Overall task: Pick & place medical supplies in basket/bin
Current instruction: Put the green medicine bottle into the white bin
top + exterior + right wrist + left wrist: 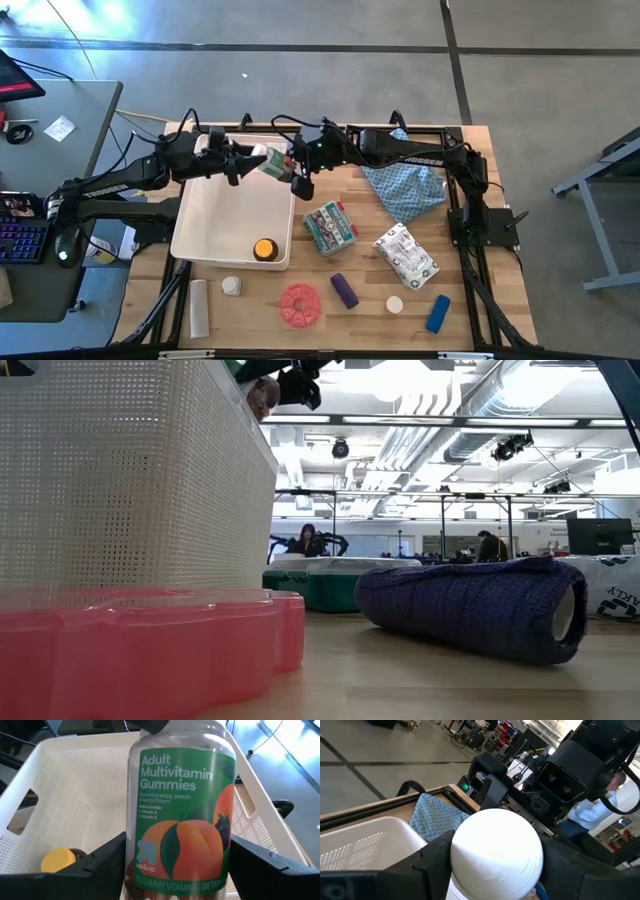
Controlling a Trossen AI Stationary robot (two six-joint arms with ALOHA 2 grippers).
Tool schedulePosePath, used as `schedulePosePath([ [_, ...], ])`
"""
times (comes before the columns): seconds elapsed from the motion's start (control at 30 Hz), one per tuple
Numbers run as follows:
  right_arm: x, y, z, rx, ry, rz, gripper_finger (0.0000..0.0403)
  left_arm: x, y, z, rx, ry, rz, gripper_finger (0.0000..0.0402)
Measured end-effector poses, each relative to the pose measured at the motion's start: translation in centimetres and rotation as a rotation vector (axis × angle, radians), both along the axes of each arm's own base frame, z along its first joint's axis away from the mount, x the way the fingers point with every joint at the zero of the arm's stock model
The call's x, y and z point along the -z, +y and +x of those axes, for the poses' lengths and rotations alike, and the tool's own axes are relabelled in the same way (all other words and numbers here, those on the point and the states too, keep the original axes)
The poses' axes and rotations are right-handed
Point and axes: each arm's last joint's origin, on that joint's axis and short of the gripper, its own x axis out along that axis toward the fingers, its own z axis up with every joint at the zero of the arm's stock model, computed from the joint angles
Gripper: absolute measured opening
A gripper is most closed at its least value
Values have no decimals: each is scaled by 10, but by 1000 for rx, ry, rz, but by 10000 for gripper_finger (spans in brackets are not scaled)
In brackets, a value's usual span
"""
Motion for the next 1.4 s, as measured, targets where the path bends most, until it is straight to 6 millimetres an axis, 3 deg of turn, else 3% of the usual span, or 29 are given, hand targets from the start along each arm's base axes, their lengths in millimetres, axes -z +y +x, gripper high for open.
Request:
schedulePosePath([
  [0.37, -2, 0, 1, 5, -19, 12, 310, -3, -1, -5, -7, -27, 6, 271],
  [0.93, -5, 1, -1, -24, -28, 101, 314, -12, -7, -32, -46, -88, 82, 278],
  [1.23, 15, 3, -14, -62, 202, 216, 314, -20, -10, -48, -123, -148, 135, 265],
  [1.4, 14, 5, -17, -94, 216, 303, 314, -8, -10, -50, -116, -9, 143, 276],
])
